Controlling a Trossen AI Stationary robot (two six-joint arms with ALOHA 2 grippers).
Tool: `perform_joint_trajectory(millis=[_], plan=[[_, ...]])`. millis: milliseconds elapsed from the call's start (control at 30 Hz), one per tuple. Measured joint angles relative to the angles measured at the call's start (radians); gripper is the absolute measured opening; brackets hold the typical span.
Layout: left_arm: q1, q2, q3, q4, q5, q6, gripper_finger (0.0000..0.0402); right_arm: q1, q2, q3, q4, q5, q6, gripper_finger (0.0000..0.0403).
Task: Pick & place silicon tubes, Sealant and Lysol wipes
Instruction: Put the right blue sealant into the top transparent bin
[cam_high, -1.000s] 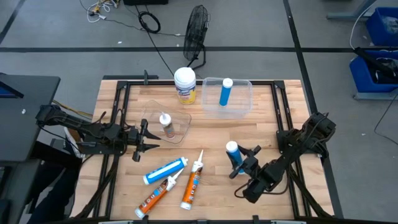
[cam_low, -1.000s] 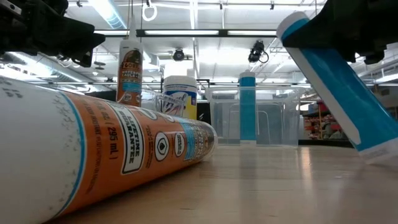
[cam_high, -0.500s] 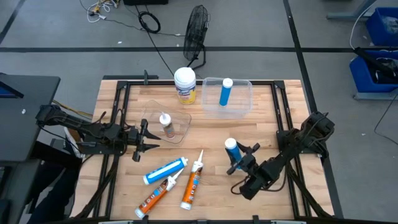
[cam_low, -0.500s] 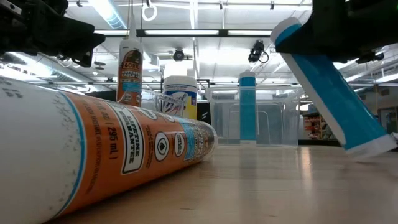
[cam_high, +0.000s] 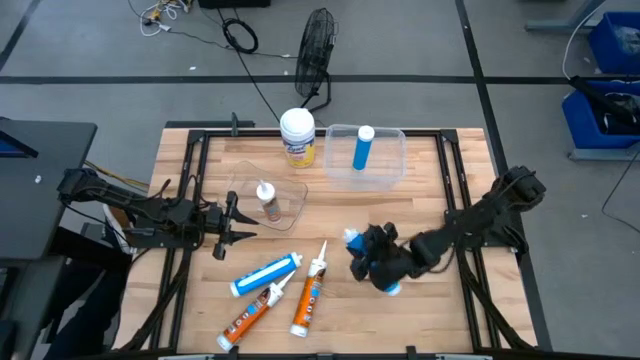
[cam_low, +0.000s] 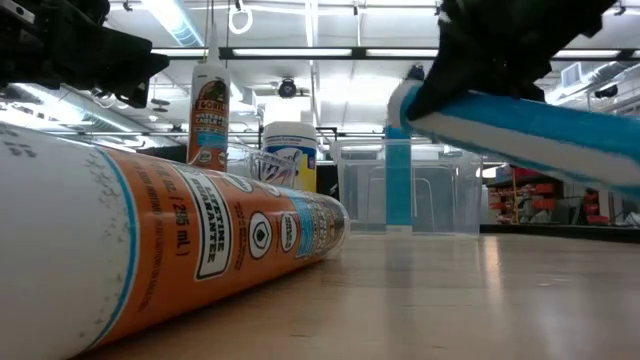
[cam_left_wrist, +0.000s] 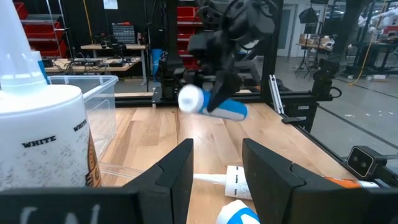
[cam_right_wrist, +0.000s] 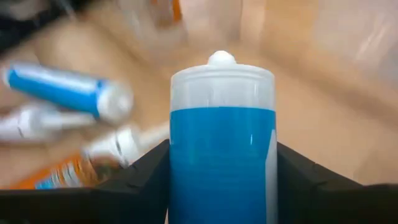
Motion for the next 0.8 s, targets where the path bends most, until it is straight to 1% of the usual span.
perform_joint_trajectory(millis=[133,200,333,567,800], plan=[[0.0,0.0,0.0,0.0,0.0,0.0,0.0142,-0.074,0.001,0.026,-0.145,-0.245,0.068,0.021],[0.0,0.0,0.0,0.0,0.0,0.0,0.0142,-0.1,0.003,0.025,-0.204,-0.319,0.075,0.021],[0.0,0.0,0.0,0.0,0.0,0.0,0.0142,-0.122,0.003,0.025,-0.219,-0.352,0.062,0.021],[0.0,0.0,0.0,0.0,0.0,0.0,0.0142,-0.168,0.045,0.025,-0.258,-0.46,0.065,0.0211],[0.0,0.0,0.0,0.001,0.001,0.0,0.0142,-0.186,0.112,0.025,-0.249,-0.506,0.061,0.0212]])
